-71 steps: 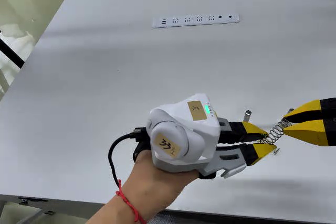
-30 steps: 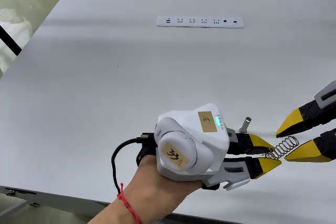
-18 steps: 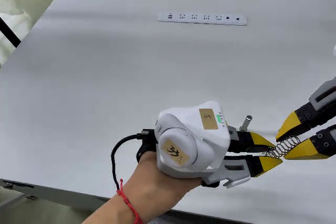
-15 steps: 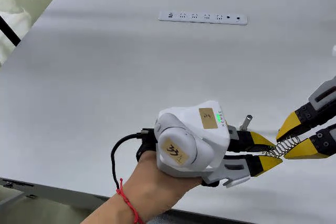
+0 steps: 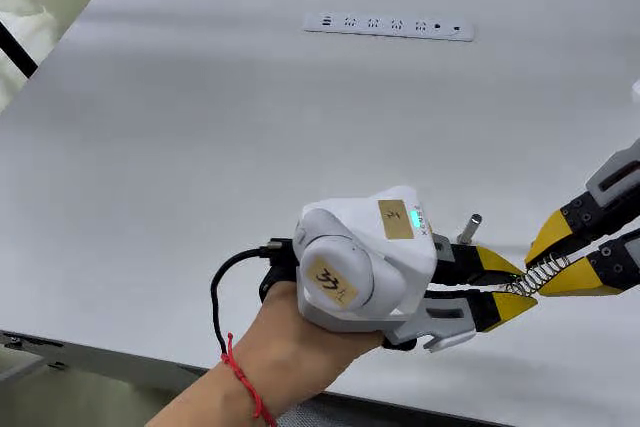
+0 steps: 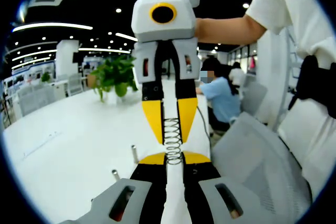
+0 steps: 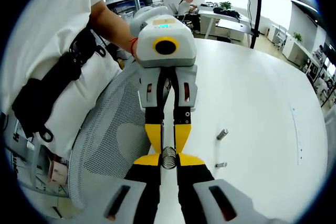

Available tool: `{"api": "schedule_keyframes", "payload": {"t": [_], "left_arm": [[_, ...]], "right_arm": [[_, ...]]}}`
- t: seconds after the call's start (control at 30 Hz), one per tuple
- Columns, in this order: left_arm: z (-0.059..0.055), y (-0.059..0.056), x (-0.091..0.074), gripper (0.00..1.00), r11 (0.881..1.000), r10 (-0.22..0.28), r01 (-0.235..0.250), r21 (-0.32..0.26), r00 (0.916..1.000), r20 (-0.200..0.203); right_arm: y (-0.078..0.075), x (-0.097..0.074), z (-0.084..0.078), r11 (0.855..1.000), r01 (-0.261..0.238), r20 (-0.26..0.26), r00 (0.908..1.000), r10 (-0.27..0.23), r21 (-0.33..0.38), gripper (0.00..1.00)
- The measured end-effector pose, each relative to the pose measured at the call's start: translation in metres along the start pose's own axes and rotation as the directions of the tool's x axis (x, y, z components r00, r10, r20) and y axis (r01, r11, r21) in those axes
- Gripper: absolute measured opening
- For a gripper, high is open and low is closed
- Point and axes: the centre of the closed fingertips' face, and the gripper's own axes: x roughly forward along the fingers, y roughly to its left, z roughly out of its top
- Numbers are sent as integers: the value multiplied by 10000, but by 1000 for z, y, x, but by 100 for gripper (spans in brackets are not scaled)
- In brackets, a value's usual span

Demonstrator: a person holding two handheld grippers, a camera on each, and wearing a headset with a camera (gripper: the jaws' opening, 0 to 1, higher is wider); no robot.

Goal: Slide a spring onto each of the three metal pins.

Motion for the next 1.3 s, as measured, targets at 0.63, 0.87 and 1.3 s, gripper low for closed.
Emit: {"api": "schedule_keyframes", "payload": {"t": [0.63,0.87,1.3], "left_arm": [[-5,1,-3,12,10000,41,-41,-14,10000,-90],[-10,4,-10,16,9998,188,-189,-64,9995,-263],[-29,19,-38,28,9940,1066,-1077,-166,9929,-536]], "right_arm": [[-2,3,1,9999,35,-76,10000,-34,113,12],[-5,3,1,9997,180,-85,9998,-178,151,12],[-28,-11,0,9937,1037,-152,9946,-1031,433,12]]}}
